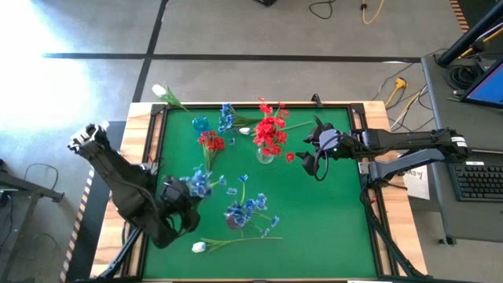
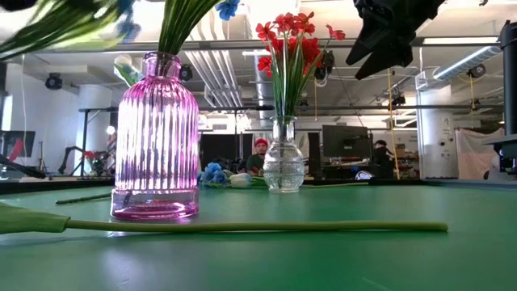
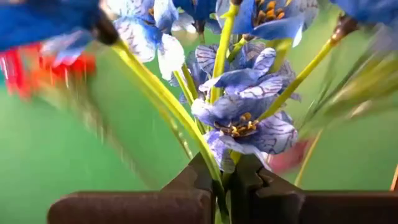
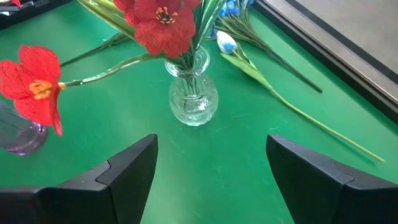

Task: Sort flowers into vase by color
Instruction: Put the bottom blue flowers into the violet vase

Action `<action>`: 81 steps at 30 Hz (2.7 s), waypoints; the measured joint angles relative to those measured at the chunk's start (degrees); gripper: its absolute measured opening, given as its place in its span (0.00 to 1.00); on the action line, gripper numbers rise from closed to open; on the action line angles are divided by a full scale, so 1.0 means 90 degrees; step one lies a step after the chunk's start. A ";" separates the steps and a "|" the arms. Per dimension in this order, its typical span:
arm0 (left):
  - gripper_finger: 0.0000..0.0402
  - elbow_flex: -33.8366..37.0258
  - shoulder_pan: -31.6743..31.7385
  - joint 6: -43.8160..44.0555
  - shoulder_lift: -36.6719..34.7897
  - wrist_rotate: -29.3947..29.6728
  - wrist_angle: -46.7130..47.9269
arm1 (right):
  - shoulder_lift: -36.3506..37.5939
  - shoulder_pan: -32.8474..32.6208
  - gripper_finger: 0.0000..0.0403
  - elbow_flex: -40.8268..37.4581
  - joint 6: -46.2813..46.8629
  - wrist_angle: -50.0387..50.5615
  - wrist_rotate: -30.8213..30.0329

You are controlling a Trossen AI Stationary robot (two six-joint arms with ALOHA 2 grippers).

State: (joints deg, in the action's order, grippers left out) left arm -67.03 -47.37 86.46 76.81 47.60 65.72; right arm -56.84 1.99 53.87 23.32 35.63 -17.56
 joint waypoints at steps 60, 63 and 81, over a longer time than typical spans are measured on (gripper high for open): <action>0.00 0.3447 -0.0090 -1.0876 -0.1674 0.0256 -1.2048 | 0.0547 -0.1016 0.73 0.0392 0.2933 0.2550 0.0547; 0.00 0.3452 -0.0076 -1.0890 -0.1596 0.0259 -1.2205 | 0.0505 -0.1016 0.73 0.0367 0.2985 0.2501 0.0450; 0.00 0.3454 0.0253 -1.1031 -0.0856 0.0261 -1.2663 | 0.0471 -0.1018 0.73 0.0364 0.3026 0.2456 0.0436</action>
State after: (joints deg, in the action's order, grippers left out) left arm -35.94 -45.10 -12.82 69.11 49.95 -48.25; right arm -52.60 -7.18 57.14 50.55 57.74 -13.64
